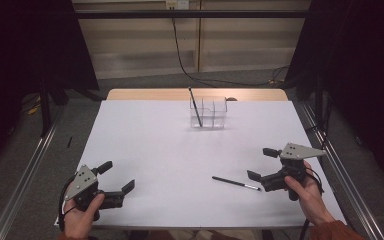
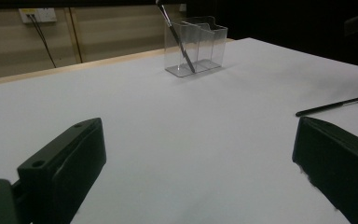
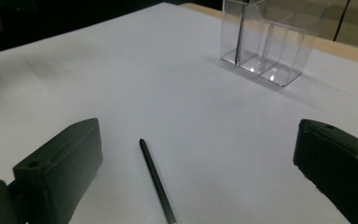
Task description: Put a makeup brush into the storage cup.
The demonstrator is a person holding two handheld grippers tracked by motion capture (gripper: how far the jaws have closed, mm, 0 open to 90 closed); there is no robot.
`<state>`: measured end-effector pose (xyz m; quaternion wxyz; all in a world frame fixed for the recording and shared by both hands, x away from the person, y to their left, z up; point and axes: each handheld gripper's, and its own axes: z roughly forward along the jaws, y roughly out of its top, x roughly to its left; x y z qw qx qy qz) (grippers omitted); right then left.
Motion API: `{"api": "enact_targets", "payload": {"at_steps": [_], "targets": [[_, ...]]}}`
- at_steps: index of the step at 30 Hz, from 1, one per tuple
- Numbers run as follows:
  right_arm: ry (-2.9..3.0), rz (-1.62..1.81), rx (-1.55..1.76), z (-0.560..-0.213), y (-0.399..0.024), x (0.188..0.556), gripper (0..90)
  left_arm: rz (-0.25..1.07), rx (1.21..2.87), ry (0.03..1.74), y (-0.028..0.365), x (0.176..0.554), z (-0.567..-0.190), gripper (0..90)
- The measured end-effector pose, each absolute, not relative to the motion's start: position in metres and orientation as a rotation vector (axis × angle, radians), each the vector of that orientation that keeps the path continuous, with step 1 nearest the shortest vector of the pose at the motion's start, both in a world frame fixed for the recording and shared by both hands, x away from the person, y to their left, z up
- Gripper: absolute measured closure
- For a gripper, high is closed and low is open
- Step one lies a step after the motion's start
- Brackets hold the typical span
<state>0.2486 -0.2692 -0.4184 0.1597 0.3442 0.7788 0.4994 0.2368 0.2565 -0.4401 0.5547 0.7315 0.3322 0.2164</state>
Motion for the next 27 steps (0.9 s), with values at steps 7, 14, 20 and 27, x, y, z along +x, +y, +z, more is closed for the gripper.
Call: {"api": "enact_targets", "payload": {"at_steps": [7,14,20,27], "targets": [[2.398,1.362,0.924,-0.418,-0.257,0.259,1.0,0.507,1.732,0.783,0.256,0.239,-0.440,2.7],[2.503,1.224,0.919,-0.418,-0.251,0.266,1.4,0.507,1.729,0.785,0.256,0.239,-0.440,2.7],[2.639,1.167,0.936,-0.421,-0.250,0.279,1.8,0.509,1.737,0.783,0.255,0.239,-0.440,2.7],[2.795,1.048,0.829,-0.417,-0.243,0.287,2.4,0.508,1.736,0.784,0.255,0.239,-0.440,2.6]]}}
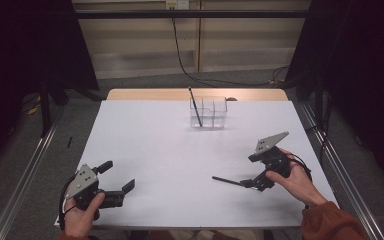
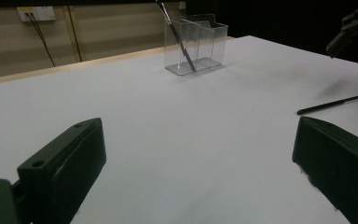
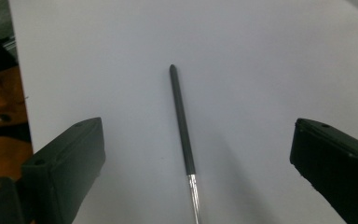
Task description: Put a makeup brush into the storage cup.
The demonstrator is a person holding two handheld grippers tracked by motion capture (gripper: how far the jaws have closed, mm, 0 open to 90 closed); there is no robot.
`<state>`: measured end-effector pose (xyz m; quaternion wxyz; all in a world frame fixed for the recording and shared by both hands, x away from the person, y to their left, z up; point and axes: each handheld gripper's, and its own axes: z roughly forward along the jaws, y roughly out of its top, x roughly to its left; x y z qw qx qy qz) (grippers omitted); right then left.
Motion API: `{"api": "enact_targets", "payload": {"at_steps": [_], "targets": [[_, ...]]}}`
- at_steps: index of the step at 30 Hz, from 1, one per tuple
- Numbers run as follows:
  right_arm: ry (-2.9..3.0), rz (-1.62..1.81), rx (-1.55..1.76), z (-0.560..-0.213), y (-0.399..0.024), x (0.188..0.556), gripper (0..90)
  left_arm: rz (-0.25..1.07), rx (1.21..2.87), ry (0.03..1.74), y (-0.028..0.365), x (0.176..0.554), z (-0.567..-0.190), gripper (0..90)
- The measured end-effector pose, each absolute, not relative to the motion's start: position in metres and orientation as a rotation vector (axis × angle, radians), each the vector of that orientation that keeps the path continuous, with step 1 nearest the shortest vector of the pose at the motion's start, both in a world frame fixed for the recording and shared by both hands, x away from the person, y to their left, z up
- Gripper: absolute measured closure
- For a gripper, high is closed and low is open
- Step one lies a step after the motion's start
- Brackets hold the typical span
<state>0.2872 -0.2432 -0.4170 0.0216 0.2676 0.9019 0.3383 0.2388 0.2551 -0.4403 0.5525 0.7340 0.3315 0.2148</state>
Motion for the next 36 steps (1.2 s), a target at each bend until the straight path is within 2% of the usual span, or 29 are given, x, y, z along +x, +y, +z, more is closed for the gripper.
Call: {"api": "enact_targets", "payload": {"at_steps": [6,10,12,14,20,27,30,36], "targets": [[2.859,0.903,0.781,-0.413,-0.238,0.294,3.7,0.510,1.741,0.781,0.256,0.239,-0.440,2.7],[2.894,0.817,0.744,-0.412,-0.235,0.296,7.6,0.510,1.741,0.782,0.256,0.239,-0.440,2.7],[2.927,0.774,0.733,-0.413,-0.233,0.297,11.7,0.506,1.737,0.785,0.256,0.239,-0.440,2.6],[2.953,0.753,0.706,-0.414,-0.232,0.296,20.1,0.504,1.741,0.782,0.256,0.239,-0.440,2.6],[3.015,0.627,0.693,-0.420,-0.229,0.295,27.2,0.504,1.744,0.782,0.256,0.239,-0.441,2.7],[3.082,0.505,0.687,-0.432,-0.226,0.299,41.0,0.504,1.744,0.777,0.255,0.239,-0.441,2.7],[3.094,0.474,0.674,-0.435,-0.225,0.301,44.7,0.504,1.746,0.779,0.255,0.239,-0.441,2.7],[3.120,0.428,0.625,-0.441,-0.218,0.301,45.4,0.504,1.746,0.777,0.256,0.239,-0.441,2.7]]}}
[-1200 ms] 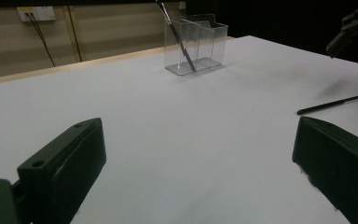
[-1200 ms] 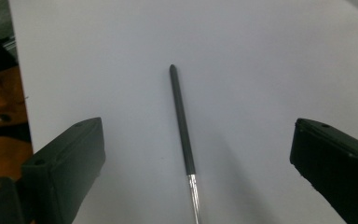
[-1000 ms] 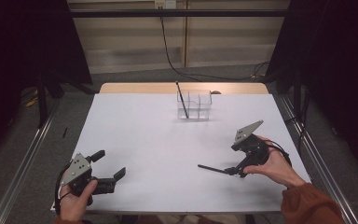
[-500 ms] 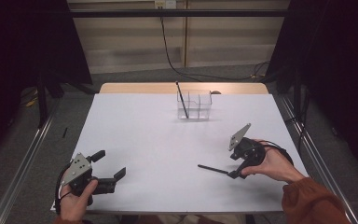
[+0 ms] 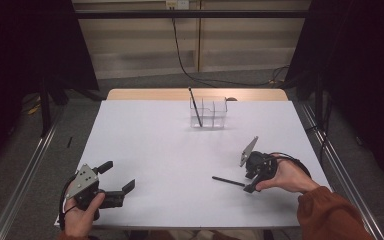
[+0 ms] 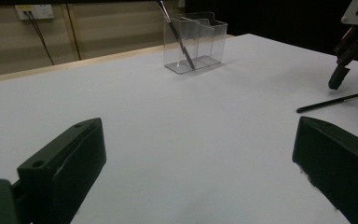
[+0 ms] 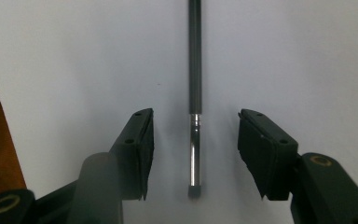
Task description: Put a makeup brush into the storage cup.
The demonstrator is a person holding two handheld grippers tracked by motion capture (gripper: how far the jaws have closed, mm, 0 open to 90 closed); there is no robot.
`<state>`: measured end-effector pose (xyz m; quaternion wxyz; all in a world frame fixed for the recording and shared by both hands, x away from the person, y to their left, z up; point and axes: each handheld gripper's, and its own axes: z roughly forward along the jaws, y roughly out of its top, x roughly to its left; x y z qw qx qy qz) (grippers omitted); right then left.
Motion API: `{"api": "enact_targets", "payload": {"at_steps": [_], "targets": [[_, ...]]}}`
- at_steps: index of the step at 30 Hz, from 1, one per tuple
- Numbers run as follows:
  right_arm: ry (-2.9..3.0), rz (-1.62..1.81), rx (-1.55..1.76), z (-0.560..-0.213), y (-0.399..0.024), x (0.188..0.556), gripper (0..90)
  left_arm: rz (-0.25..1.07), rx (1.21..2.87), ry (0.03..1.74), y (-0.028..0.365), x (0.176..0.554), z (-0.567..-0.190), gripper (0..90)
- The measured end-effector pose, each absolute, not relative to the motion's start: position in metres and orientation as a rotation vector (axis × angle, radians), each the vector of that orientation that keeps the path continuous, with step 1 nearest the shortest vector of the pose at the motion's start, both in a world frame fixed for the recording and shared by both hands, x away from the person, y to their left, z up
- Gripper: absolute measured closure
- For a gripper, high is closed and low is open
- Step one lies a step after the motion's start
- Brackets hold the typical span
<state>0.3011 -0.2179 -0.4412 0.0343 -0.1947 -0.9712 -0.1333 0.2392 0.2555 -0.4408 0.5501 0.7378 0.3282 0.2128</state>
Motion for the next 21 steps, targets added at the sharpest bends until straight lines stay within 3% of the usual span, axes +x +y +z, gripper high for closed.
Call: {"api": "enact_targets", "payload": {"at_steps": [4,7,21], "targets": [[-3.008,-0.361,-0.577,-0.445,-0.214,0.300,41.0,0.503,1.743,0.781,0.256,0.239,-0.441,2.7],[-3.027,-0.317,-0.560,-0.448,-0.212,0.297,44.2,0.503,1.745,0.778,0.256,0.239,-0.441,2.7],[-3.065,-0.254,-0.553,-0.446,-0.207,0.297,71.3,0.503,1.749,0.777,0.255,0.239,-0.441,2.6]]}}
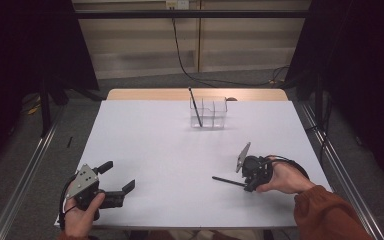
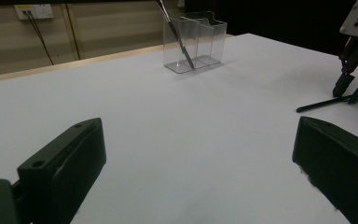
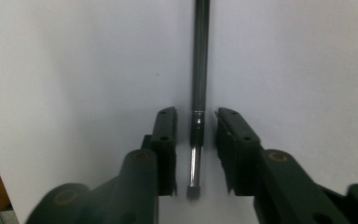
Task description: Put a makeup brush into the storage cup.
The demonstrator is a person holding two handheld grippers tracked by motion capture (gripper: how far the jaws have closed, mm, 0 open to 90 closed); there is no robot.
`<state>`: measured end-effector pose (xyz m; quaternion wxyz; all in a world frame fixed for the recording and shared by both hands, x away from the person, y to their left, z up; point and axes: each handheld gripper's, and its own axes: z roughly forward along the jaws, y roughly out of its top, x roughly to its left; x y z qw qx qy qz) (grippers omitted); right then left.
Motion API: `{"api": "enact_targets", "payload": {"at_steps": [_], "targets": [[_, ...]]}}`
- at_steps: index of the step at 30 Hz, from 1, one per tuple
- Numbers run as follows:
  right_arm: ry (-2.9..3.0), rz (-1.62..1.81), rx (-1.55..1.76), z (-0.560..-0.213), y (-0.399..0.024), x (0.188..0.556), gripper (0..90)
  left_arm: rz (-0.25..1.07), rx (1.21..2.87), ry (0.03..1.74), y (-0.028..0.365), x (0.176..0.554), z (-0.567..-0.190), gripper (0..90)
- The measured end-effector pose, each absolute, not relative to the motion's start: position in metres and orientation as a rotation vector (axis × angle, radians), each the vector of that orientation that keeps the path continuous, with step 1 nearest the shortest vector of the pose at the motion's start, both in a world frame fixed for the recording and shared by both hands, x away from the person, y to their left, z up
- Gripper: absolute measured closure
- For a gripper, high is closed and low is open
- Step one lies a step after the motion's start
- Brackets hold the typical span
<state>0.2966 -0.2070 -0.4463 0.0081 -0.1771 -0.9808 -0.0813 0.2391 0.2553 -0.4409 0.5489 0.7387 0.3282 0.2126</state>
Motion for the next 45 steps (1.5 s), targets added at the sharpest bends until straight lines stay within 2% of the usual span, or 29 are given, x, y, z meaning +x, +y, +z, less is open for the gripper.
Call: {"api": "enact_targets", "payload": {"at_steps": [16,45], "targets": [[-3.058,-0.168,-0.552,-0.446,-0.198,0.296,83.9,0.501,1.754,0.776,0.255,0.240,-0.441,2.7],[-2.989,-0.374,-0.744,-0.443,-0.218,0.296,84.4,0.504,1.756,0.779,0.255,0.240,-0.442,2.7]]}}
